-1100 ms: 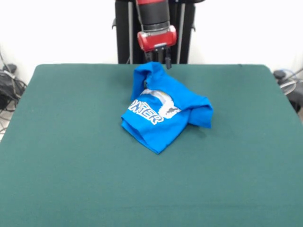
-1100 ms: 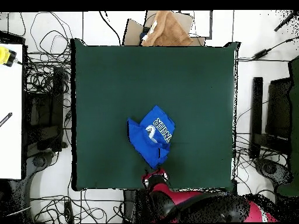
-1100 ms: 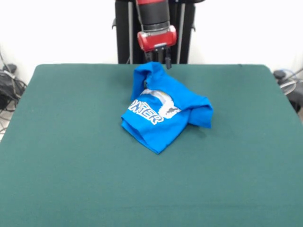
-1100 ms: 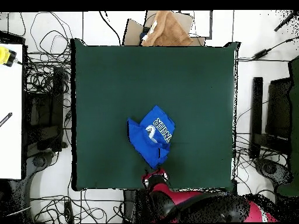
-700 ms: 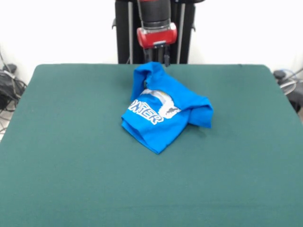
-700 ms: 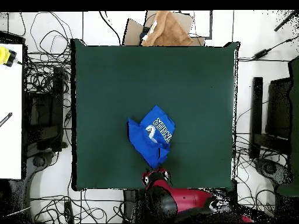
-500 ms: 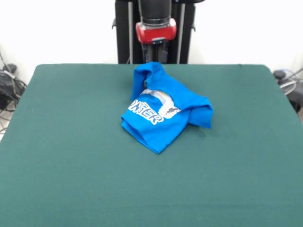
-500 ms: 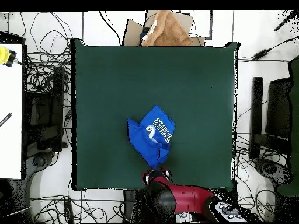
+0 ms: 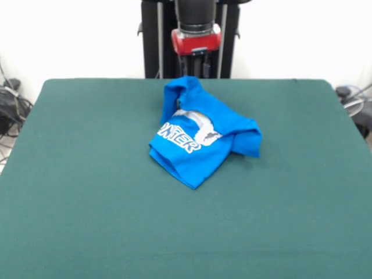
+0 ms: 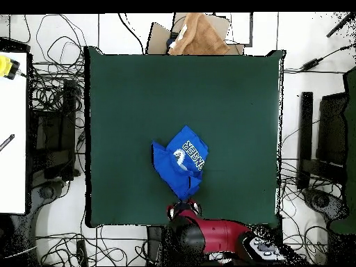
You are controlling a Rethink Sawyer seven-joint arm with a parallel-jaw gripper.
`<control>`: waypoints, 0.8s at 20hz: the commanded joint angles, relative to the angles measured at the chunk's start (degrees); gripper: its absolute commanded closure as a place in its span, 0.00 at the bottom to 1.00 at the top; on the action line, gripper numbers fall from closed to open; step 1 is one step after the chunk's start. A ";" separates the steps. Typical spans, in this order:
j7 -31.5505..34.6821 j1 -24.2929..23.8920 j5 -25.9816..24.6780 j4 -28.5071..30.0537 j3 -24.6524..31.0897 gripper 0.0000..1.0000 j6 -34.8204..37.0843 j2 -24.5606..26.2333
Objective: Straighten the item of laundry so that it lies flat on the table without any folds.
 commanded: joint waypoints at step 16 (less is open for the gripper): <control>8.01 4.94 7.30 -8.43 4.03 0.00 8.79 -5.27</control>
